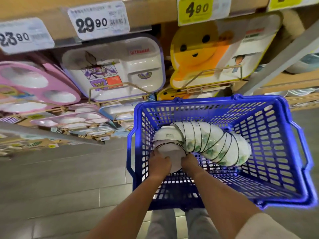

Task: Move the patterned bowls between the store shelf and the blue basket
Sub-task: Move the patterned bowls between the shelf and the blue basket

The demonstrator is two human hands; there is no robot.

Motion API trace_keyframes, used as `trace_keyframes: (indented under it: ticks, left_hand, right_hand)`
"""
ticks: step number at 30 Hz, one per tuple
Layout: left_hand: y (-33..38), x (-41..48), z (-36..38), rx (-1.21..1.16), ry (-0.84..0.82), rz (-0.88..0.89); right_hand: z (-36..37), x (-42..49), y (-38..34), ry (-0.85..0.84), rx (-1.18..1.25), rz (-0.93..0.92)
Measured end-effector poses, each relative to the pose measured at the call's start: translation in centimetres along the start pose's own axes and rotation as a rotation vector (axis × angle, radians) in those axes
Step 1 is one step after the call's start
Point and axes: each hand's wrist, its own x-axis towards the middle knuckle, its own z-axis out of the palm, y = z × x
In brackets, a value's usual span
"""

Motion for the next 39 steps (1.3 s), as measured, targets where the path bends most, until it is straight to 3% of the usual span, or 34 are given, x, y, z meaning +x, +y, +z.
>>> trace_keyframes:
  ticks: [7, 13, 18, 22, 28, 32, 35, 39]
  left_hand:
    - [1.4, -1.7, -1.1, 0.040, -0.064, -0.073]
    - [2.6, -3.7, -3.5, -0.024, 0.024, 0.006]
    - [3.4, -5.5, -5.8, -0.230, 0.067, 0.203]
    - [5.2, -7.1, -8.0, -0.532, -0.008, 0.257]
    - [9.9, -9.8, -11.9, -1.001, -0.034, 0.377]
    - [13.0, -11.8, -14.1, -1.115, -0.015, 0.435]
    - [15.5, -13.3, -15.3, -1.132, -0.041, 0.449]
    - [18.9, -17.2, -15.9, -1.156, -0.085, 0.504]
  right_hand:
    - [-3.2, -1.8, -0.4, -0.231, -0.080, 0.026]
    - [-7.7, -5.3, -2.4, -0.401, -0.062, 0.017]
    - [-11.4, -7.9, -4.5, -0.486, -0.104, 0.020]
    - [-15.0, -10.1, -6.8, -0.600, -0.011, 0.013]
    - [-19.6, -16.2, -10.0, -0.519, 0.082, -0.216]
    - [-21.7, -20.4, -10.9, -0.244, 0.106, -0.415]
    - [-22.7, -22.9, -10.7, -0.065, 0.321, -0.581]
    - [-23.6, -25.2, -9.9, 0.029, 0.689, -0.843]
